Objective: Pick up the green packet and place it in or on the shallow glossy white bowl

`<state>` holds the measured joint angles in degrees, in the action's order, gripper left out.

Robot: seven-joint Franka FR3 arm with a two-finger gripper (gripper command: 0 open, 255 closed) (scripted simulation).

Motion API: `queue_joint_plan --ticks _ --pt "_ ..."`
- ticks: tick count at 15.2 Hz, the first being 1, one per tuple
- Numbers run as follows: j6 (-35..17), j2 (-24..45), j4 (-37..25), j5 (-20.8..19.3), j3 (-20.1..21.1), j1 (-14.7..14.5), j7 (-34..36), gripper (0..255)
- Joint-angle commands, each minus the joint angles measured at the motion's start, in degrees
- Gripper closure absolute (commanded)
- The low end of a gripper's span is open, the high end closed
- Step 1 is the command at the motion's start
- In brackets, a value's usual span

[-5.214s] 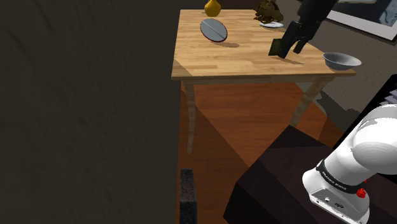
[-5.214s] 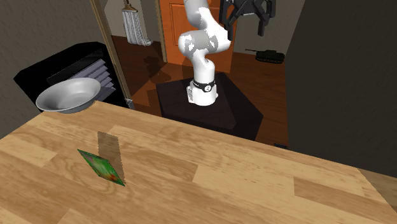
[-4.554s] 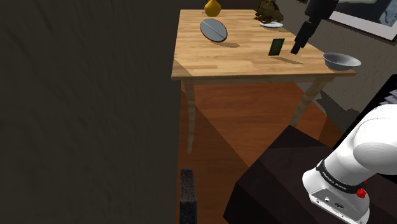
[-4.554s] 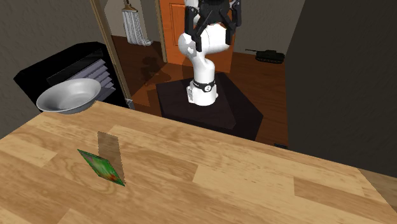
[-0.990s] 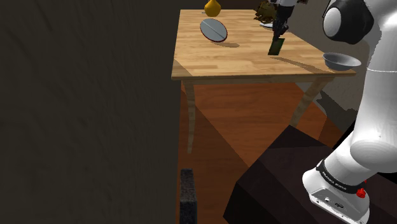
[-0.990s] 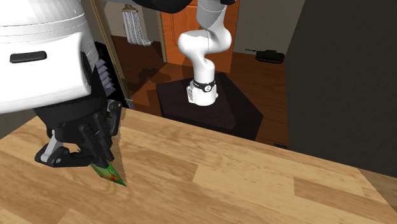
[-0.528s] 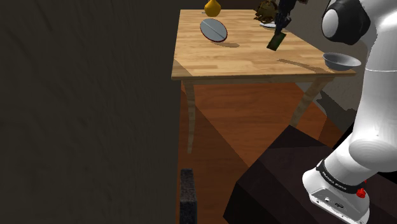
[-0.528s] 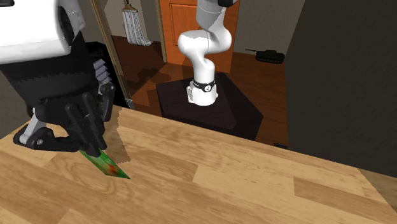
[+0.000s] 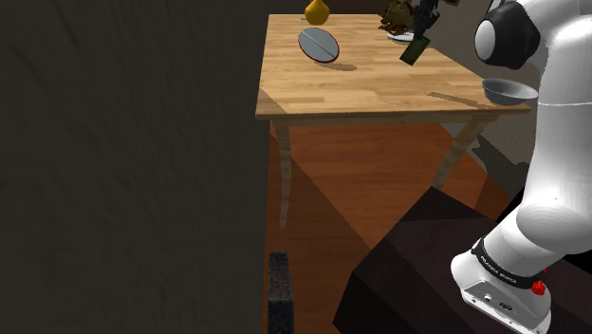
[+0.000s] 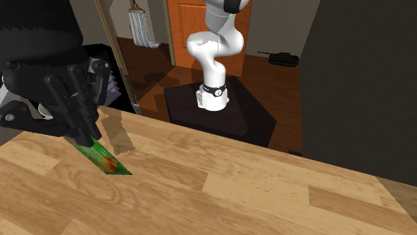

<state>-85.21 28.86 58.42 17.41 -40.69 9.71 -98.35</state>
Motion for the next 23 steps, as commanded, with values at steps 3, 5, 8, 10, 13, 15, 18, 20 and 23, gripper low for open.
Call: queue_joint_plan --ticks 3,5,8,10,13,15,18,20,23 --pt "5.4 2.8 -8.4 1.8 0.7 3.3 0.2 255" --pt "8.5 4.8 -13.8 3.0 1.2 5.6 0.5 255" --pt "12.9 8.1 -22.0 4.9 2.4 9.4 1.2 255" --pt "8.8 1.8 -11.0 1.8 0.1 5.3 -1.5 255" --pt "5.8 -4.4 -1.8 -1.5 -2.0 2.7 -4.4 255" --pt "4.6 -7.8 2.5 -3.4 -3.0 1.8 -6.0 255" --pt "3.5 -12.1 7.3 -6.0 -4.4 1.3 -8.5 255" --pt "3.1 -14.6 9.7 -7.5 -5.2 1.4 -10.1 255" --pt "2.8 -17.7 12.4 -9.4 -6.4 1.9 -12.6 255"
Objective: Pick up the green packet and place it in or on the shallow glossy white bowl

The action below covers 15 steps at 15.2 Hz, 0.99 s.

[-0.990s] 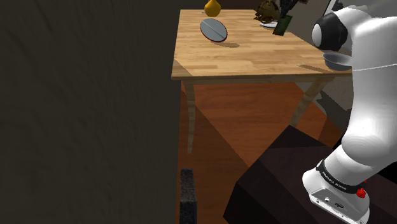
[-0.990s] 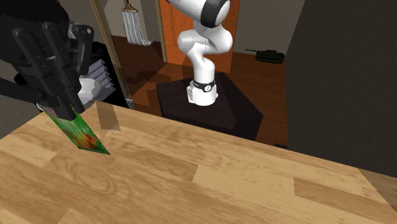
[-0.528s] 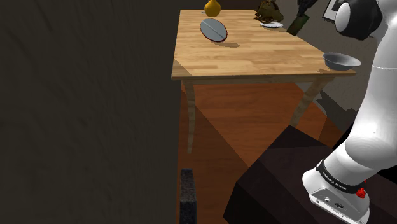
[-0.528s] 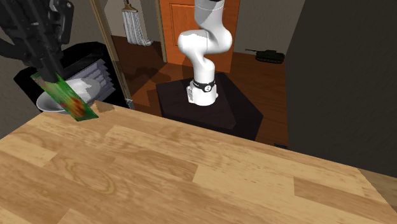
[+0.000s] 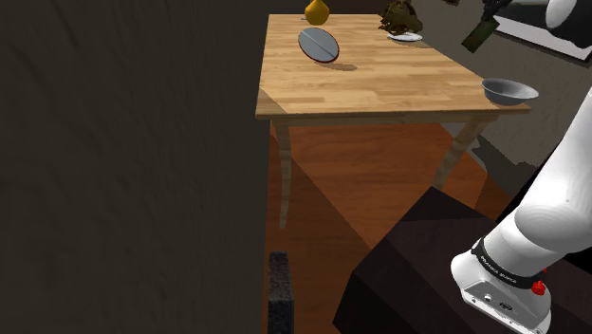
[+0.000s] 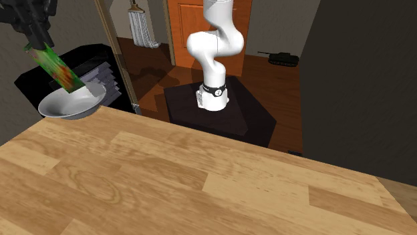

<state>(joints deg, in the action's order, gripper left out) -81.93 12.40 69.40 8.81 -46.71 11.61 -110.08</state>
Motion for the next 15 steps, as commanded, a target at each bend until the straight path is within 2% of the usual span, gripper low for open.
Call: queue_joint_plan --ticks 1,10,15 --pt "-0.4 -2.2 2.2 -1.4 -0.8 0.4 -1.8 255" --pt "1.3 -6.6 3.8 -3.7 -5.1 5.5 -11.9 255" --pt "-3.6 -10.2 11.0 -6.8 -4.3 3.5 -10.1 255"
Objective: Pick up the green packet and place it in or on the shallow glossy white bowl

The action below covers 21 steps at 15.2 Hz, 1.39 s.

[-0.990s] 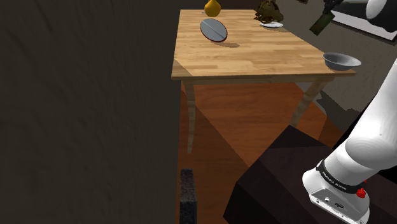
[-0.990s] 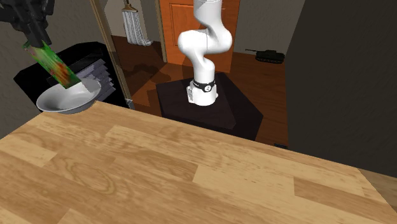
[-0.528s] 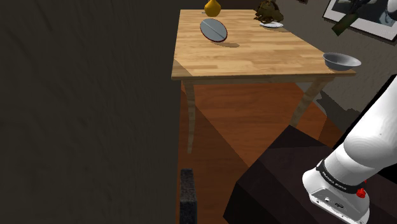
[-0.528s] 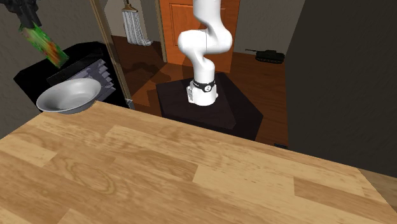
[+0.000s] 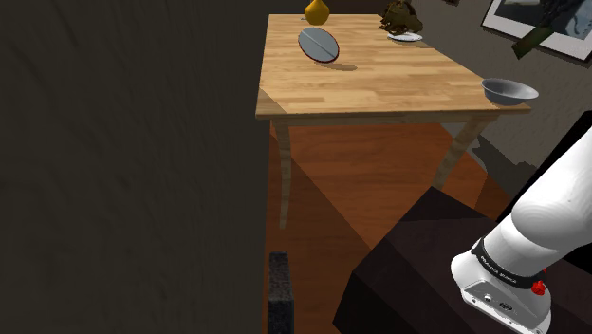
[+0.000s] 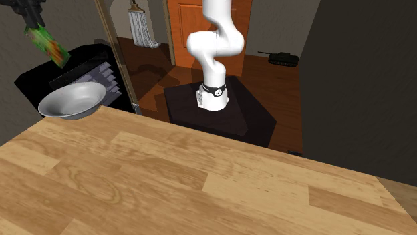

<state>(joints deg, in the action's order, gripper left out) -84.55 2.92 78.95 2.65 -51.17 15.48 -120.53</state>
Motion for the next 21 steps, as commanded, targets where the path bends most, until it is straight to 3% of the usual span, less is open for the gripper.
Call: queue_joint_plan --ticks 1,18,21 --pt "-1.9 -1.3 2.7 -1.1 0.4 -0.6 0.7 255" --pt "-16.3 -7.2 21.0 -5.8 2.0 -2.0 3.9 255" --pt "-16.3 -7.2 21.0 -5.8 2.0 -2.0 3.9 255"
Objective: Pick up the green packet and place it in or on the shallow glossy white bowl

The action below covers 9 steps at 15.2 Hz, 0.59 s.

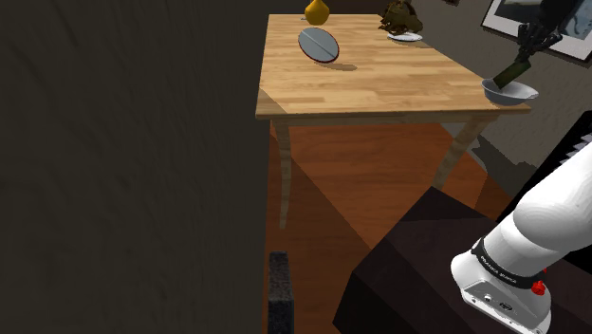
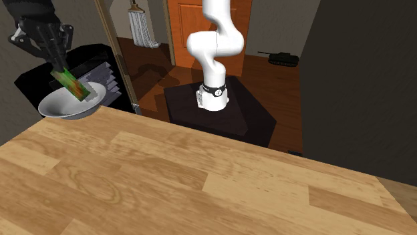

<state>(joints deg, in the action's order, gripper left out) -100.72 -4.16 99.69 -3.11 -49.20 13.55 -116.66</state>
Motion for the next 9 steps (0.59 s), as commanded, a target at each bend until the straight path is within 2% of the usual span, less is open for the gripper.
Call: queue_joint_plan --ticks 1,5,6,9 --pt "-0.2 -0.1 0.2 -0.1 0.0 0.0 0.1 255" --pt "-0.2 -0.1 0.2 -0.1 0.0 0.0 0.1 255" --pt "-0.2 -0.1 0.2 -0.1 0.0 0.0 0.1 0" --pt "-0.2 -0.1 0.2 -0.1 0.0 0.0 0.1 0"
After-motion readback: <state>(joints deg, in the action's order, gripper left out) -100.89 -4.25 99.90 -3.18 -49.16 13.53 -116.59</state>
